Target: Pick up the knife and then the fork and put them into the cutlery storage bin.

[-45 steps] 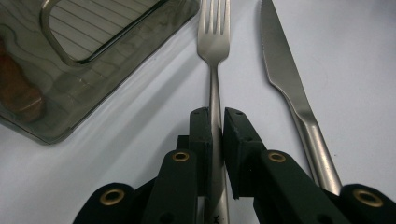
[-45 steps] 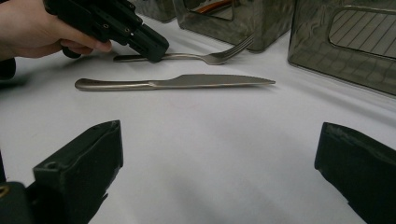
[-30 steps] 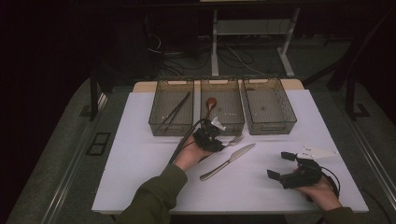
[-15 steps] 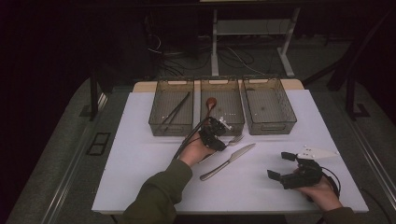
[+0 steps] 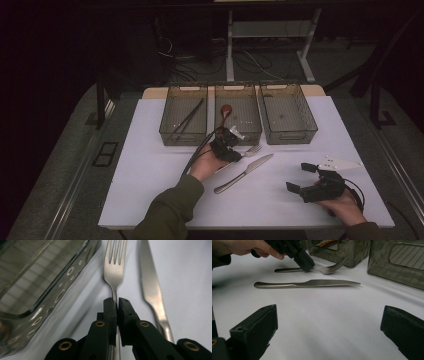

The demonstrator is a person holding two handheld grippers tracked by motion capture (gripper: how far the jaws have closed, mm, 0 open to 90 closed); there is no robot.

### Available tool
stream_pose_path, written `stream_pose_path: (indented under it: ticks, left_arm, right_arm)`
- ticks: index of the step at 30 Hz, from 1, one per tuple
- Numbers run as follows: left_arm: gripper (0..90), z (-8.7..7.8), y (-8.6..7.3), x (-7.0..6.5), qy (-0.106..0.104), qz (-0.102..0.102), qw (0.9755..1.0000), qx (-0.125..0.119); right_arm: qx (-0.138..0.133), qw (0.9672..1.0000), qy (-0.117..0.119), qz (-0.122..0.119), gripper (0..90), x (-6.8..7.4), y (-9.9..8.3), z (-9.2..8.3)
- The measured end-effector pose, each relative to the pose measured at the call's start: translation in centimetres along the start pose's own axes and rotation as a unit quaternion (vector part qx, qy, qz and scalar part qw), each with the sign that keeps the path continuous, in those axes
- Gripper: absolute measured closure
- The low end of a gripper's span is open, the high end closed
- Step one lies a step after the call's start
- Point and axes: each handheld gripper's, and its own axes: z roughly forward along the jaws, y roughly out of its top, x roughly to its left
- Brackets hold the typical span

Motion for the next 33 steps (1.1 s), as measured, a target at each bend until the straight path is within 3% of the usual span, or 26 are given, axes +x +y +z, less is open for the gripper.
stream_pose_path:
  ticks: [5,9,12,17,22,26,31,33]
  left_arm:
    - [84.8,-1.1,-0.3,-0.7,-0.005,0.005,0.9994,-0.033]
    - [84.9,-2.3,-0.8,-1.4,-0.008,0.011,0.9972,-0.073]
    - [85.0,-3.2,-1.1,-1.8,-0.005,0.016,0.9955,-0.094]
    - [85.0,-4.5,-1.0,-2.7,-0.011,0.025,0.9908,-0.133]
    - [85.0,-5.3,-0.7,-4.0,-0.012,0.04,0.9866,-0.158]
    - [84.9,-5.6,-0.4,-4.6,-0.005,0.051,0.9831,-0.176]
    - [84.9,-5.9,-0.4,-4.8,0.004,0.052,0.9804,-0.19]
    - [84.9,-6.0,-0.4,-4.8,0.008,0.055,0.9798,-0.192]
  right_arm:
    - [-0.002,1.0,-0.001,0.002,0.5,0.0,0.0,0.0]
    - [-0.008,0.9999,0.001,0.014,1.4,0.1,0.5,0.1]
    - [-0.015,0.9996,0.006,0.024,7.7,0.2,1.3,0.4]
    - [-0.046,0.9982,0.02,0.032,23.8,0.8,4.0,1.5]
    - [-0.075,0.9944,0.055,0.051,37.2,1.2,6.7,3.1]
    - [-0.076,0.9926,0.076,0.055,51.5,1.5,8.3,4.8]
    - [-0.073,0.9915,0.085,0.067,78.0,1.6,9.0,6.0]
    - [-0.079,0.99,0.093,0.071,82.3,1.5,9.1,6.1]
